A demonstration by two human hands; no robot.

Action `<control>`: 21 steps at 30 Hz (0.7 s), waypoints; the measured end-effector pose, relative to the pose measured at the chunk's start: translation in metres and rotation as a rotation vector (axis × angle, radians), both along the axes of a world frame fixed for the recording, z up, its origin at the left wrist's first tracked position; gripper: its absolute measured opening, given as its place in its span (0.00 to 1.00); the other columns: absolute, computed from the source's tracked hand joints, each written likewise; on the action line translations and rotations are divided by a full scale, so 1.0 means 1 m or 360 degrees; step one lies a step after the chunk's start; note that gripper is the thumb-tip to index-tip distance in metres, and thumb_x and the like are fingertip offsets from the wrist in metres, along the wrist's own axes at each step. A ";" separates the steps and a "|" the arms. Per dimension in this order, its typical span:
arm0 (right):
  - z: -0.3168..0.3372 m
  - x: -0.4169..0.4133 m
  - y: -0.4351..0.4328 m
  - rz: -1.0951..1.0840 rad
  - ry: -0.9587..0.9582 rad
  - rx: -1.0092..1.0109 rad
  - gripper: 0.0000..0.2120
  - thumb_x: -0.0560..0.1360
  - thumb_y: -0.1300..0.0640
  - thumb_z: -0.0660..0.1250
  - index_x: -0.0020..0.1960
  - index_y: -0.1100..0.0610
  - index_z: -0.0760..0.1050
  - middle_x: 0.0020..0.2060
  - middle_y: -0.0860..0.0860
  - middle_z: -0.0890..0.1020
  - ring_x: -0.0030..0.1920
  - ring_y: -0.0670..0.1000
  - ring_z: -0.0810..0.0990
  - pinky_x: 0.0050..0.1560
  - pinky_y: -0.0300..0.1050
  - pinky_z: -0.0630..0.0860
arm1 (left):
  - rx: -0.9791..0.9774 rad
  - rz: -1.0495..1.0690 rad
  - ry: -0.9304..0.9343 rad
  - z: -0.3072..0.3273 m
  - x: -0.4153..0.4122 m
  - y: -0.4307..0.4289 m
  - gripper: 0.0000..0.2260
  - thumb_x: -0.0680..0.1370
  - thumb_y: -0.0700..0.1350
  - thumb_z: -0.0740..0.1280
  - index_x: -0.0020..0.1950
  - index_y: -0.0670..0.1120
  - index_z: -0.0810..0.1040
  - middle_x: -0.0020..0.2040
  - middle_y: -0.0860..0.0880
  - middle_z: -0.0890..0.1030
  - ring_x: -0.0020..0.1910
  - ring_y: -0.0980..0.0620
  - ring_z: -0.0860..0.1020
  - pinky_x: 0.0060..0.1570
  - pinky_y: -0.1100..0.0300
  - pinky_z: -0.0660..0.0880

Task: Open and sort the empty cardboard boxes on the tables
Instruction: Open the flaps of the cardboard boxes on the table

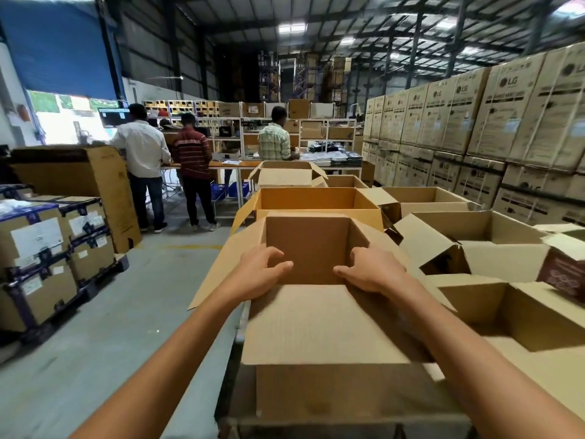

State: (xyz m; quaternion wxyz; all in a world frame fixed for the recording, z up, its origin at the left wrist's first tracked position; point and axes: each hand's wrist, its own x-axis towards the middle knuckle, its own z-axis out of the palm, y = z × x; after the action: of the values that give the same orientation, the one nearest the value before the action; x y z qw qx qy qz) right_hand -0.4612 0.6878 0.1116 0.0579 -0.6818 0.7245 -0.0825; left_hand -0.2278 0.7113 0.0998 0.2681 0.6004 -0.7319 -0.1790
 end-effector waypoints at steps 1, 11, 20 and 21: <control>-0.002 0.002 0.013 -0.0036 0.0019 -0.0028 0.28 0.74 0.31 0.61 0.64 0.49 0.74 0.69 0.56 0.72 0.65 0.59 0.74 0.61 0.64 0.75 | -0.0021 0.0034 -0.0067 -0.004 0.001 0.008 0.22 0.81 0.59 0.61 0.70 0.48 0.73 0.68 0.51 0.73 0.66 0.52 0.70 0.64 0.54 0.68; -0.022 0.006 0.116 0.0071 0.0029 -0.0262 0.34 0.78 0.31 0.52 0.77 0.50 0.59 0.79 0.60 0.56 0.78 0.63 0.55 0.71 0.72 0.58 | -0.0220 0.0238 -0.0055 -0.027 0.020 0.096 0.34 0.81 0.63 0.55 0.81 0.47 0.52 0.81 0.46 0.55 0.80 0.46 0.54 0.77 0.42 0.55; -0.077 0.046 0.241 0.0452 -0.0463 -0.0702 0.32 0.80 0.41 0.63 0.78 0.54 0.60 0.78 0.58 0.61 0.78 0.58 0.57 0.75 0.59 0.62 | -0.0449 0.0346 -0.0052 -0.067 0.040 0.255 0.29 0.82 0.59 0.57 0.81 0.54 0.53 0.82 0.49 0.50 0.81 0.50 0.47 0.76 0.47 0.52; -0.087 0.053 0.255 0.0498 -0.0553 -0.0743 0.32 0.80 0.43 0.64 0.78 0.55 0.60 0.78 0.58 0.62 0.78 0.58 0.58 0.74 0.56 0.62 | -0.0432 0.0355 -0.0042 -0.078 0.044 0.269 0.29 0.82 0.59 0.58 0.81 0.53 0.53 0.82 0.48 0.50 0.81 0.50 0.47 0.75 0.49 0.52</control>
State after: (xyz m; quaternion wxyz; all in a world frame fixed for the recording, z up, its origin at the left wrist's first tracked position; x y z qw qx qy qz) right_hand -0.4080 0.9433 0.0251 0.0348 -0.7554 0.5519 -0.3515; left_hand -0.1843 0.9805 0.0221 0.3553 0.6384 -0.6816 -0.0398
